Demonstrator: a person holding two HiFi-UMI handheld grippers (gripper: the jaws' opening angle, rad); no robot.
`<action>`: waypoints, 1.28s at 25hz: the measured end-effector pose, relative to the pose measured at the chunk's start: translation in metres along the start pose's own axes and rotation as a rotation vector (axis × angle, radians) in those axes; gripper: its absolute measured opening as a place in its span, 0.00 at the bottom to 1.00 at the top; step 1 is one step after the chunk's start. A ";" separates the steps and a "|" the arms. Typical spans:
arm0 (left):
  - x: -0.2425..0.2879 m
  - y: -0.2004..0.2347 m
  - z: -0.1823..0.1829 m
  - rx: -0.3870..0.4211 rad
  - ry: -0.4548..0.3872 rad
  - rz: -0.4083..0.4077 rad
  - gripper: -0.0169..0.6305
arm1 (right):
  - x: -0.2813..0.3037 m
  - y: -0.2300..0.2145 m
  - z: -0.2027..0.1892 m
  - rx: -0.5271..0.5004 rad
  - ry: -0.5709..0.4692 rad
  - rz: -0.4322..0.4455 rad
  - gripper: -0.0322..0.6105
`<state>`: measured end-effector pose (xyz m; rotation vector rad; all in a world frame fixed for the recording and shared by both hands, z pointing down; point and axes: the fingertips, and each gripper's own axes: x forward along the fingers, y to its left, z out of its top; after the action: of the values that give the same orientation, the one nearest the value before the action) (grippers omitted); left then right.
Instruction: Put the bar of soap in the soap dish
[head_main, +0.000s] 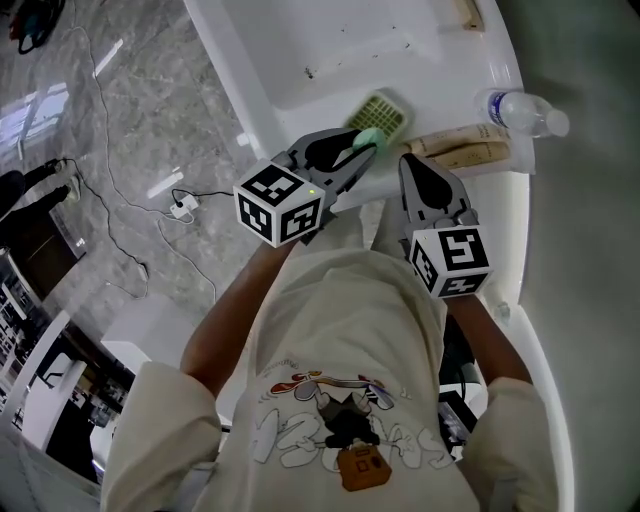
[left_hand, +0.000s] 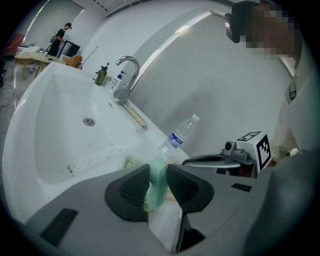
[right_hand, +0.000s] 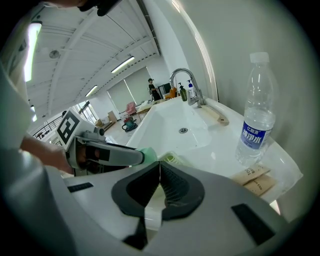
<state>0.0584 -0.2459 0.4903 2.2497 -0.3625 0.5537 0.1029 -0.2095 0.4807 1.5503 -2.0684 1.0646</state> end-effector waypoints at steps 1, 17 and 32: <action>0.002 0.001 -0.001 0.008 0.010 0.003 0.22 | 0.000 -0.001 0.000 0.002 0.000 -0.001 0.06; 0.026 0.014 -0.011 0.030 0.169 0.020 0.22 | 0.006 -0.015 -0.002 0.019 0.010 -0.023 0.06; 0.035 0.021 -0.009 0.197 0.208 0.063 0.22 | 0.013 -0.012 0.003 0.014 0.008 -0.016 0.06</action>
<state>0.0778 -0.2559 0.5258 2.3462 -0.2837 0.8820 0.1099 -0.2217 0.4919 1.5640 -2.0441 1.0804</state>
